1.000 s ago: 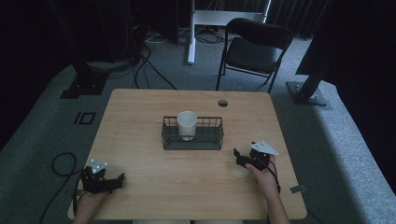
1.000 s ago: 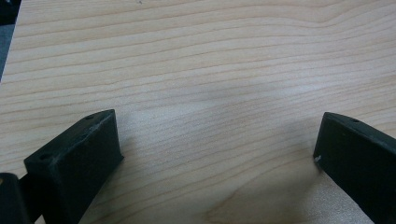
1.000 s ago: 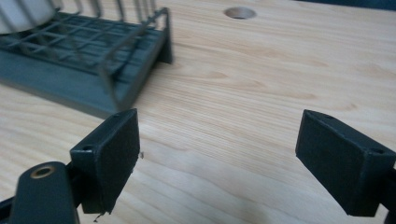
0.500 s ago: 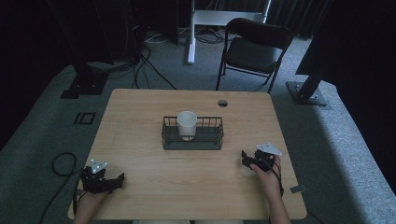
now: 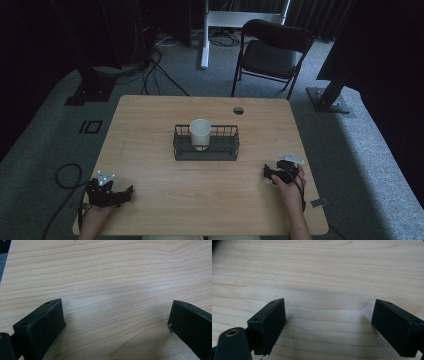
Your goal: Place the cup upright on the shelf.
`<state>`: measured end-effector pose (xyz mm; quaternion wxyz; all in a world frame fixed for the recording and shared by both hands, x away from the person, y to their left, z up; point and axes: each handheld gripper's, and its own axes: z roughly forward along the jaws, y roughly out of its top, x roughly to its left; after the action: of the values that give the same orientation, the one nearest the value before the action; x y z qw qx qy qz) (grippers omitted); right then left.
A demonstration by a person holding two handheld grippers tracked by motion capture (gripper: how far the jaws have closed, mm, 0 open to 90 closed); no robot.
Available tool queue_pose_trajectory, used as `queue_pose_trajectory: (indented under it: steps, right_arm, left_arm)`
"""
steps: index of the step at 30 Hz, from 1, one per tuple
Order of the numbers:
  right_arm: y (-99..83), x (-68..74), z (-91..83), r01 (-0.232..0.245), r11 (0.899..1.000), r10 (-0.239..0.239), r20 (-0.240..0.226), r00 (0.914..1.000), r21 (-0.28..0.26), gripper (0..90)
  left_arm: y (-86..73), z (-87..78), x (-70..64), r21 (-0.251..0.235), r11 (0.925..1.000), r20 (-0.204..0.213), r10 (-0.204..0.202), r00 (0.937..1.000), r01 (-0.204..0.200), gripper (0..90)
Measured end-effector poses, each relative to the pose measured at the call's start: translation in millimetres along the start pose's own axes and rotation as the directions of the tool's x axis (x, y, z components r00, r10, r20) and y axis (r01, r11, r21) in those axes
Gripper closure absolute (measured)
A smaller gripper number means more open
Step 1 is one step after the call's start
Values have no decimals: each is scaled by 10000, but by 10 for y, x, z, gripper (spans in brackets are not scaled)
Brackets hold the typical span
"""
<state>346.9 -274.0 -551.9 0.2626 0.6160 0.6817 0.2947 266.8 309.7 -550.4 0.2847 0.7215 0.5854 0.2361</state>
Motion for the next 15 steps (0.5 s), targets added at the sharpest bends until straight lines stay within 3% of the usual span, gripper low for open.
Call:
queue_pose_trajectory:
  steps: [15]
  right_arm:
    - [-3, -3, 1, -65, 10000, 65, -21, 10000, 25, 117]
  left_arm:
    - [0, 0, -1, 1, 10000, -2, 1, 10000, -1, 7]
